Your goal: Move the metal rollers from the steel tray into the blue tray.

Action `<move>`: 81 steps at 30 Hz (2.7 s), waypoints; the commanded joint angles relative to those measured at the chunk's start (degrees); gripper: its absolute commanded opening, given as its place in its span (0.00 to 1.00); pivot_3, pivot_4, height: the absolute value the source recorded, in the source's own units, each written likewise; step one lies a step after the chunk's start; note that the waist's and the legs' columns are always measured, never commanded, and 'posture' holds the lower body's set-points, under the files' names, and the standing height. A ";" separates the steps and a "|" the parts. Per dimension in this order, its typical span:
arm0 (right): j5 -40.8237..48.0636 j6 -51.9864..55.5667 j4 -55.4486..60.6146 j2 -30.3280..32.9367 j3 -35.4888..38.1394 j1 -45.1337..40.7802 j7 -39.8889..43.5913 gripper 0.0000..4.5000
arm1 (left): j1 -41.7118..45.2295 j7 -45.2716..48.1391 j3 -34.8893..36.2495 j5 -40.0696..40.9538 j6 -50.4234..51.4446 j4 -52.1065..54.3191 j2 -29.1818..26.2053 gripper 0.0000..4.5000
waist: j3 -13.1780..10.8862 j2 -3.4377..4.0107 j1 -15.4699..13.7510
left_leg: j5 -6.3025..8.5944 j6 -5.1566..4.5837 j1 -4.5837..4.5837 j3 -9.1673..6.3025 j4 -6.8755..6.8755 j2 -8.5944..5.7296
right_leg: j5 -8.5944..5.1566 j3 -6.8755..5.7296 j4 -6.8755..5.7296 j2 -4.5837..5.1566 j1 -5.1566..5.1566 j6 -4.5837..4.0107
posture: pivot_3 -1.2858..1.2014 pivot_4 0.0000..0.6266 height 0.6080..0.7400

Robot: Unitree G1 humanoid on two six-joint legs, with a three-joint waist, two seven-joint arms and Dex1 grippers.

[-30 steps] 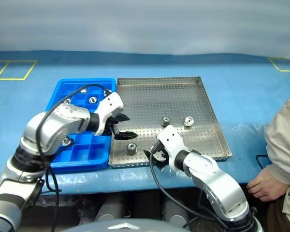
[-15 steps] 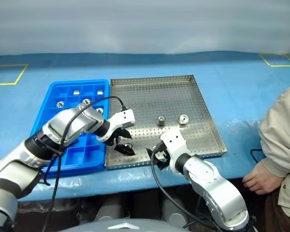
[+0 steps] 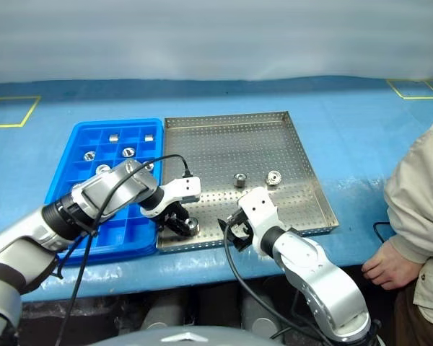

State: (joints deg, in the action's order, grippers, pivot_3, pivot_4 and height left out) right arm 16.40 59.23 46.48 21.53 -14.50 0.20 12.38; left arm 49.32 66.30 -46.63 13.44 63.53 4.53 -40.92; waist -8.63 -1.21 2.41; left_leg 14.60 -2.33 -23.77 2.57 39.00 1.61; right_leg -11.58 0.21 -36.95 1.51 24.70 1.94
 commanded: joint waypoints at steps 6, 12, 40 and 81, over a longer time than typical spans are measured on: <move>-0.02 -1.31 1.72 -0.40 -0.59 -1.05 0.51 1.00 | -4.79 -11.65 22.73 3.39 3.02 0.77 4.63 0.37 | 0.00 0.00 -0.07 | 0.01 -0.01 -0.02 0.01 0.02 0.01 | 0.00 0.02 -0.03 0.00 0.02 0.02 | 0.48 0.24 1.00; 0.47 -1.87 0.35 0.26 -2.30 -3.62 3.04 1.00 | -14.92 -30.83 46.98 3.41 5.16 15.35 15.15 0.37 | 0.00 -0.01 -0.20 | 0.04 -0.07 0.01 0.06 0.05 0.01 | 0.08 0.10 0.01 0.01 -0.02 0.15 | 0.51 0.24 1.00; -0.64 -25.08 -18.88 -4.63 -14.17 -17.52 23.32 1.00 | -58.06 -71.91 59.29 -18.14 5.84 49.63 34.14 0.37 | 0.03 -0.09 -8.79 | 0.05 -0.05 0.12 -0.10 0.06 -0.03 | 0.07 -0.21 0.04 0.27 -0.18 0.06 | 0.64 0.24 1.00; -13.80 -17.96 -39.79 -25.85 12.02 -16.25 -17.69 0.80 | -50.48 -40.70 32.57 0.75 -26.59 35.54 24.48 0.98 | -0.10 0.32 -3.61 | 0.04 -0.03 -0.06 -0.35 -0.06 -0.11 | -0.09 -0.78 0.04 0.46 -0.15 -0.17 | 0.56 0.24 1.00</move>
State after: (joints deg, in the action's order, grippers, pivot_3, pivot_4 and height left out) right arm 2.66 42.46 5.19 -4.12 -2.64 -15.48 -5.22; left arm -1.32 25.61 -13.88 13.67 38.33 39.69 -16.37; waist -8.73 -0.89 -1.20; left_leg 14.65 -2.37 -23.83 2.23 38.94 1.50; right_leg -11.67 -0.57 -36.91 1.98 24.54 1.77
